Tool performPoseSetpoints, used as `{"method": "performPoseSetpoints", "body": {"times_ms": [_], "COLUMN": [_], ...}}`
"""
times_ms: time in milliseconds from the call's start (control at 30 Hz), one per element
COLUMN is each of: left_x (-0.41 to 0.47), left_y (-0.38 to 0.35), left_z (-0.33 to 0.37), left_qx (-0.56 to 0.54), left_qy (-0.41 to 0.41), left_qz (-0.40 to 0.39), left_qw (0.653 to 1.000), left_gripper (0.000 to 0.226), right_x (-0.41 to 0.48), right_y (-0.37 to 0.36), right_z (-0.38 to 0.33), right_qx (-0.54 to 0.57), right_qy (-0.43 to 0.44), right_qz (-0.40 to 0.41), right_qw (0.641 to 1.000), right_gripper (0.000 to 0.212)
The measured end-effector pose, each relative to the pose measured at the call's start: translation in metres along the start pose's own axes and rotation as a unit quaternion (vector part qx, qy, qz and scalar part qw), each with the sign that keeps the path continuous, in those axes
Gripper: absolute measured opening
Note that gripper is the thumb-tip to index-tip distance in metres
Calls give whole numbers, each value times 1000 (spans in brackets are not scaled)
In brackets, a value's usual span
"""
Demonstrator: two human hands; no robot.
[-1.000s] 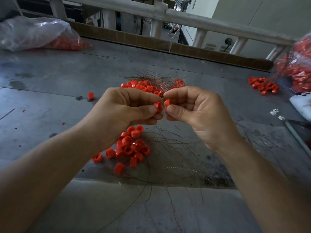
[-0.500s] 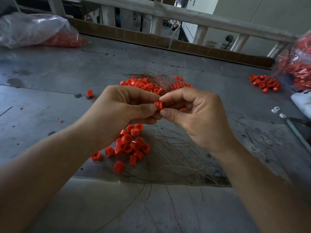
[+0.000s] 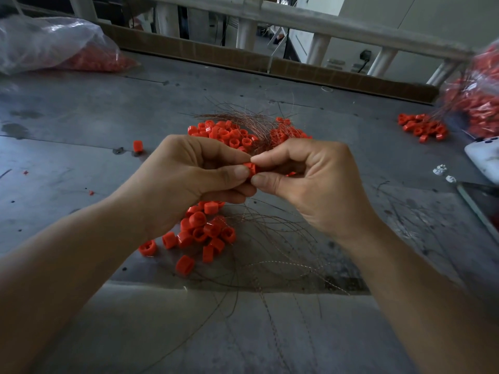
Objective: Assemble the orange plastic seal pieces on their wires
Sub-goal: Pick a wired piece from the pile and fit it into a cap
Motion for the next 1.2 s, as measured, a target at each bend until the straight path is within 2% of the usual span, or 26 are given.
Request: {"method": "performPoseSetpoints", "body": {"times_ms": [267,400,467,567,667,833,1067,1200], "left_x": [-3,-2,-2,-2,-4,-6,-5,-5], "left_y": [-2,-3,-3,0,0,-4,-4,-8], "left_z": [9,7,6,8,11,16,9,8], "left_qx": [8,-10,-24,18,49,16,-16,-18], "left_qy": [-42,-24,-10,-27,-47,-70,-25,-28], "left_qz": [-1,-18,-23,-6,7,6,-15,-26], "left_qw": [999,999,999,999,998,997,999,999], "left_gripper": [26,26,26,25,25,29,28,27], "right_x": [0,-1,-1,-2,-4,-3,-3,-2], "right_y": [2,2,3,3,3,5,8,7], "right_z": [-2,-1,-4,-7,-8,-3,-10,-5], "right_qx": [26,57,30,-29,-55,64,11,39], "right_qy": [14,7,20,40,53,26,53,37], "right_qz": [17,25,29,32,40,42,55,43], "right_qw": [999,998,999,998,996,997,997,998], "right_gripper": [23,15,18,24,21,19,28,12]}}
Point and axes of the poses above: each hand's wrist, its own x-axis towards the middle knuckle, its own y-axis out of the back of the hand, z = x × y, the point moved 10 cm from there along x, towards the middle knuckle, and after that the axes turned 9 degrees about -x, right-handed, at the moved point
